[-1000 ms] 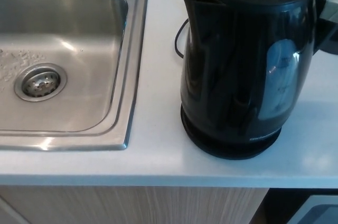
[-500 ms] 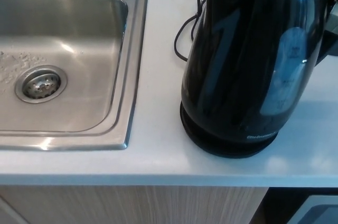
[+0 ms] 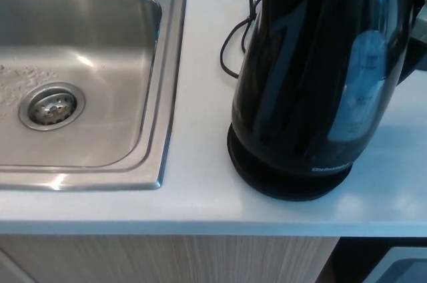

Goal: Pick up a kettle using the right hand on left side of the counter and then walk right towards the kettl base and turn on the kettle

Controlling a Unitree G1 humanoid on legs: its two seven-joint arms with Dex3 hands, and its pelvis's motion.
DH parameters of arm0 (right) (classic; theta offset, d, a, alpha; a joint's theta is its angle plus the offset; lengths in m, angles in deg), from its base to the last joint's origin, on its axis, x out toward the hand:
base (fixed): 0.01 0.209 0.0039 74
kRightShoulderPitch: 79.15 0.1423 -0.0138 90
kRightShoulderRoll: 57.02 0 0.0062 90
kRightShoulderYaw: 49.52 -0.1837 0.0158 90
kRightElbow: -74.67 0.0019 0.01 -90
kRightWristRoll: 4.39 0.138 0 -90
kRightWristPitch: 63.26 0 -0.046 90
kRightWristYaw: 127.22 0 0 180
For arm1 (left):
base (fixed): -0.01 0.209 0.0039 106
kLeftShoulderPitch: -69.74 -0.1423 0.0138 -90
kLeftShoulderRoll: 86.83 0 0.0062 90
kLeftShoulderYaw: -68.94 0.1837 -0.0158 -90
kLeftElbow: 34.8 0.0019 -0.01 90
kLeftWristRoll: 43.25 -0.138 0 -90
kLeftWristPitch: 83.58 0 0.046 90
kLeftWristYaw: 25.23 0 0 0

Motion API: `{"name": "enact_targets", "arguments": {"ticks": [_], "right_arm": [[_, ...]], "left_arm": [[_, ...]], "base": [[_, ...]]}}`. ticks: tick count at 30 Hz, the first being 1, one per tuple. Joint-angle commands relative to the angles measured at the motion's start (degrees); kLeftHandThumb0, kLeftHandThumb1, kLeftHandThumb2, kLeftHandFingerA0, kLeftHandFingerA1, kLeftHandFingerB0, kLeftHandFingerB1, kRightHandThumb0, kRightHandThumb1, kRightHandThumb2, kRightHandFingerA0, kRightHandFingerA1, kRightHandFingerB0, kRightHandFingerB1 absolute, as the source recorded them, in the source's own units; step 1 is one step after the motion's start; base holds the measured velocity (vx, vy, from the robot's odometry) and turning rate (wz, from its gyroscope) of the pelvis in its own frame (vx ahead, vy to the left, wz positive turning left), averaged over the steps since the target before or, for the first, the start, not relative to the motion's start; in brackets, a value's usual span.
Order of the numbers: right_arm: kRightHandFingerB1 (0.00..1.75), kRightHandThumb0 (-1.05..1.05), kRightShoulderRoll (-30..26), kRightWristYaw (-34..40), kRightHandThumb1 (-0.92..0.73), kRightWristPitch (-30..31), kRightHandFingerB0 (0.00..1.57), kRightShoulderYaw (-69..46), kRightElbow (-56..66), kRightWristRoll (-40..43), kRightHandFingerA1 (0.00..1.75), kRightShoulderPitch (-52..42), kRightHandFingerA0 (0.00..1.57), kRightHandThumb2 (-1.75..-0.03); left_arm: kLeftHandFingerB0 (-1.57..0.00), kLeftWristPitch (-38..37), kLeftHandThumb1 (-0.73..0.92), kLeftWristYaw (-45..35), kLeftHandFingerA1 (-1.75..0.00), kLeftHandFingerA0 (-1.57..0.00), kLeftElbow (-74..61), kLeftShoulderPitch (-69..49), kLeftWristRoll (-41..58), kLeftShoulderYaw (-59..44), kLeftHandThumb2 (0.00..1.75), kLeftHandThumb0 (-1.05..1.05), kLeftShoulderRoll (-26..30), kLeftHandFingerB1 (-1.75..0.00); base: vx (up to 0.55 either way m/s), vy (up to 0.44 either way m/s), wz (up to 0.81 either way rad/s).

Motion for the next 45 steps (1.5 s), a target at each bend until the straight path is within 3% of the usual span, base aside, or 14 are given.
{"name": "enact_targets", "arguments": {"ticks": [1, 9, 11, 13, 18, 20, 21, 26, 27, 28, 37, 40, 44, 45], "right_arm": [[1.59, -0.18, -1.68, -1.13, -0.39, -2.92, 0.87, 3.93, 1.66, -3.99, 1.75, -2.87, 1.03, -1.42], [1.58, -0.14, -4.65, -2.03, -0.40, -7.22, 0.85, 8.68, 6.64, -7.02, 1.75, -2.78, 1.00, -1.49], [1.57, -0.17, -5.37, -2.34, -0.41, -6.47, 0.84, 9.59, 8.46, -7.63, 1.75, -2.34, 1.02, -1.44], [1.67, -0.19, -5.65, -2.58, -0.39, -6.32, 0.82, 9.96, 9.23, -7.82, 1.75, -2.22, 1.01, -1.42], [1.69, -0.17, -5.28, -3.04, -0.39, -5.55, 0.81, 9.49, 9.95, -7.42, 1.75, -3.97, 1.01, -1.45], [1.69, -0.16, -5.30, -3.37, -0.37, -5.30, 0.79, 9.13, 9.74, -7.39, 1.75, -4.36, 0.99, -1.47], [1.57, -0.13, -5.20, -3.14, -0.40, -5.18, 0.83, 9.01, 9.45, -7.55, 1.75, -4.42, 1.00, -1.49], [1.56, -0.12, -4.31, -2.18, -0.44, -3.78, 0.83, 7.34, 7.63, -6.94, 1.75, -5.98, 1.00, -1.43], [1.67, -0.04, -4.06, -1.88, -0.41, -3.78, 0.80, 7.00, 7.16, -6.99, 1.75, -6.16, 1.00, -1.46], [1.55, -0.11, -4.01, -1.51, -0.44, -3.83, 0.83, 6.66, 6.17, -7.12, 1.75, -6.47, 1.01, -1.42], [1.54, -0.09, -3.39, -0.44, -0.42, -5.32, 0.87, 4.41, 2.46, -6.94, 1.75, -7.81, 1.02, -1.46], [1.61, -0.16, -2.95, -0.12, -0.38, -6.38, 0.86, 5.08, 3.47, -7.67, 1.75, -8.74, 1.02, -1.45], [1.57, -0.14, -2.79, -0.76, -0.42, -11.03, 0.85, 7.02, 6.80, -8.63, 1.75, -9.91, 1.00, -1.45], [1.63, -0.09, -3.42, -1.33, -0.44, -13.45, 0.80, 7.83, 7.95, -9.25, 1.75, -10.08, 0.93, -1.35]], "left_arm": [[-0.88, -1.45, 0.67, 0.89, -0.82, -0.93, -0.61, 0.16, -0.14, 0.27, 0.91, 0.13, 0.99, -0.78], [-0.88, -1.89, 0.65, 1.22, -0.85, -0.93, -1.82, -0.44, -0.35, 0.64, 0.94, 0.12, 1.05, -0.79], [-0.85, -1.64, 0.56, 1.29, -0.90, -0.90, -3.13, -0.88, -0.07, 0.55, 1.07, 0.17, 0.62, -0.85], [-0.87, -1.29, 0.63, 1.84, -0.84, -0.90, -3.32, -0.89, -0.36, 0.75, 0.97, 0.14, 0.65, -0.78], [-0.90, -1.41, 0.65, 2.03, -0.84, -0.93, -2.48, -0.50, -0.76, 1.25, 0.91, 0.14, 0.77, -0.82], [-0.92, -1.83, 0.64, 1.80, -0.85, -0.95, -3.06, -0.61, -0.60, 1.30, 0.93, 0.12, 0.43, -0.83], [-0.90, -1.68, 0.65, 2.15, -0.84, -0.94, -3.05, -0.49, -0.80, 1.43, 0.94, 0.12, 0.47, -0.81], [-0.91, -1.18, 0.63, 0.71, -0.83, -0.95, -1.82, 0.07, 0.61, 0.41, 0.95, 0.12, 0.71, -0.80], [-0.89, -1.06, 0.66, 0.68, -0.84, -0.93, -1.22, 0.24, 0.57, 0.30, 0.93, 0.16, 0.89, -0.80], [-0.89, -0.79, 0.67, 0.75, -0.81, -0.95, -0.73, 0.31, 0.43, 0.31, 0.88, 0.13, 1.19, -0.77], [-0.91, -1.81, 0.67, 0.65, -0.83, -0.95, -0.18, 0.80, 0.56, 0.05, 0.91, 0.11, 1.18, -0.79], [-0.90, -1.23, 0.70, 0.86, -0.83, -0.94, 0.13, 1.44, 0.43, 0.15, 0.88, 0.11, 1.29, -0.78], [-0.89, -0.78, 0.68, 1.95, -0.82, -0.94, -0.71, 1.89, 0.01, 0.50, 0.90, 0.12, 1.29, -0.78], [-0.90, -1.09, 0.66, 1.70, -0.84, -0.94, -0.93, 1.83, 0.14, 0.44, 0.93, 0.12, 1.14, -0.79]], "base": [[0.00, 0.000, 0.00], [0.00, 0.000, 0.00], [0.00, 0.000, 0.00], [0.00, 0.000, 0.00], [0.00, 0.000, 0.00], [0.00, 0.000, 0.00], [0.00, 0.000, 0.00], [0.00, 0.000, 0.00], [0.00, 0.000, 0.00], [0.00, 0.000, 0.00], [0.00, 0.000, 0.00], [0.00, 0.000, 0.00], [0.00, 0.000, 0.00], [0.00, 0.000, 0.00]]}}
